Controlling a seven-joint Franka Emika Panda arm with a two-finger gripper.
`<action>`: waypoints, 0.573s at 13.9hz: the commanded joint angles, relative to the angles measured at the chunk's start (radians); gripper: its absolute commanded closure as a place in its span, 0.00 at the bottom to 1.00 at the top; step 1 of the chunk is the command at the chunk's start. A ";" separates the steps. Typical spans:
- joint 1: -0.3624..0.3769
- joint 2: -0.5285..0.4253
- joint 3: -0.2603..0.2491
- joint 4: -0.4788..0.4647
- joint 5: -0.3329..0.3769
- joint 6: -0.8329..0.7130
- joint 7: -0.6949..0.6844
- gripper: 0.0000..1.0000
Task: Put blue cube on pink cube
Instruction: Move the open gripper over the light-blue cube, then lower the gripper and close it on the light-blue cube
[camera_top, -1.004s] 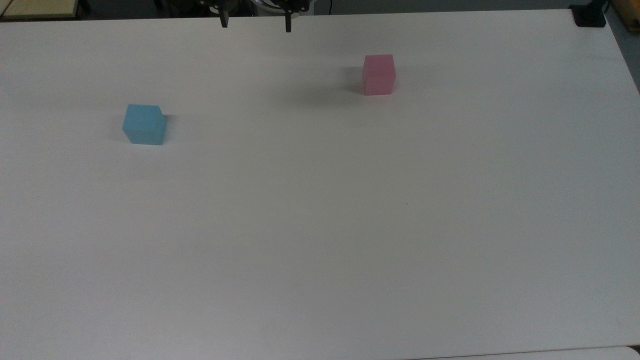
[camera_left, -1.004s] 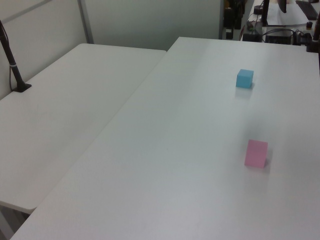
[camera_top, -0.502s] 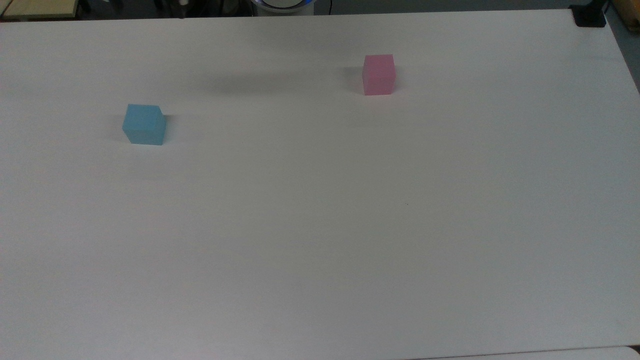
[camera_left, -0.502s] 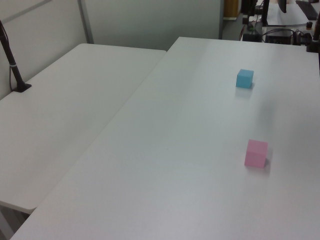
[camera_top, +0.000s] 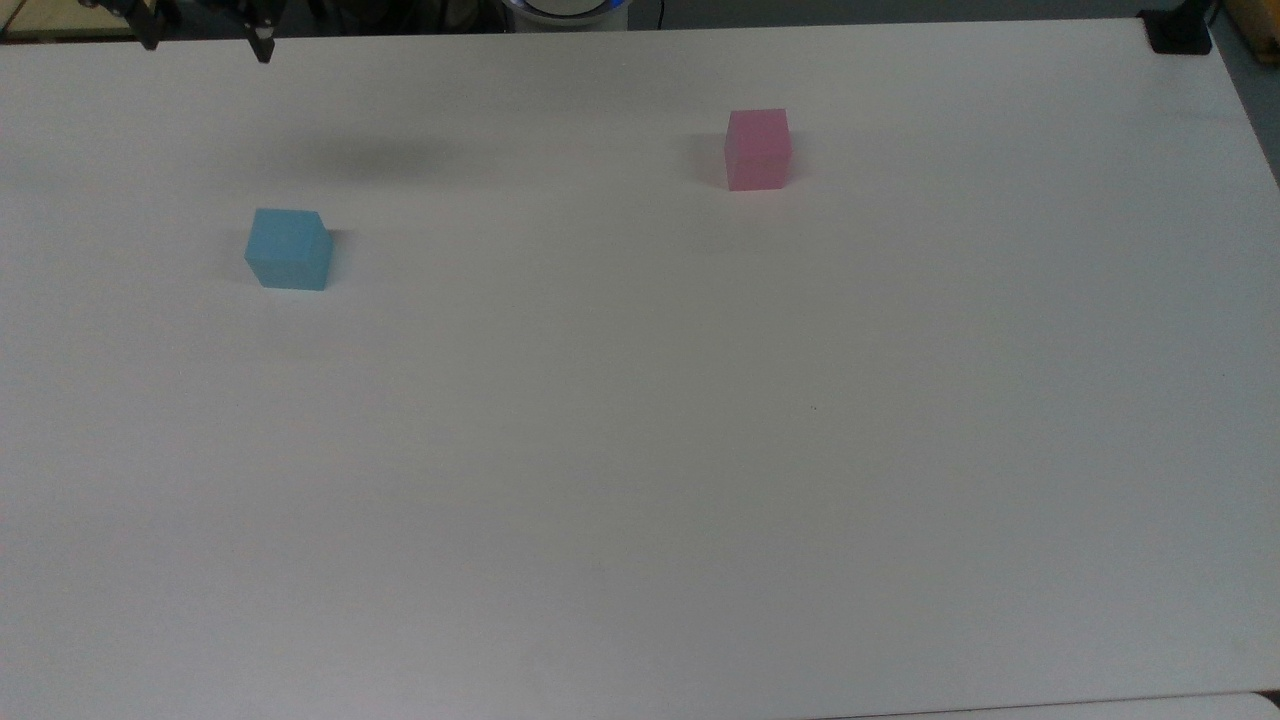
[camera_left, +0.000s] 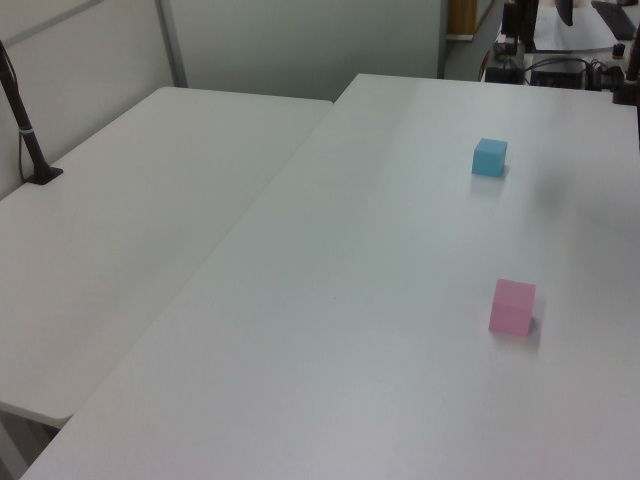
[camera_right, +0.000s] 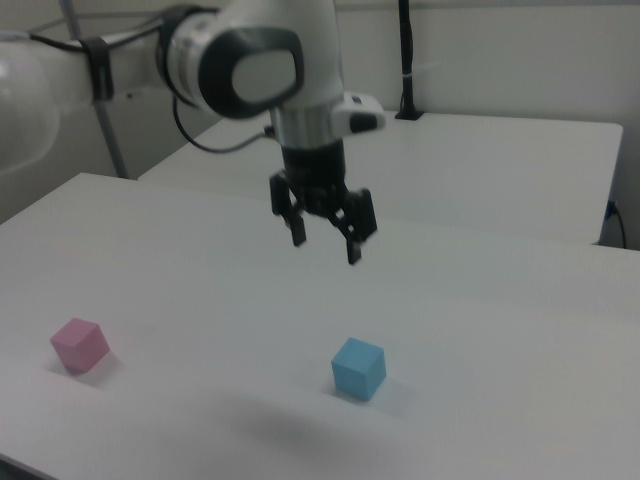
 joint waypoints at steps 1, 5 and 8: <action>-0.014 0.017 -0.001 -0.178 -0.011 0.197 -0.015 0.00; -0.011 0.106 0.000 -0.206 -0.015 0.300 -0.006 0.00; -0.009 0.111 0.000 -0.301 -0.015 0.415 -0.005 0.00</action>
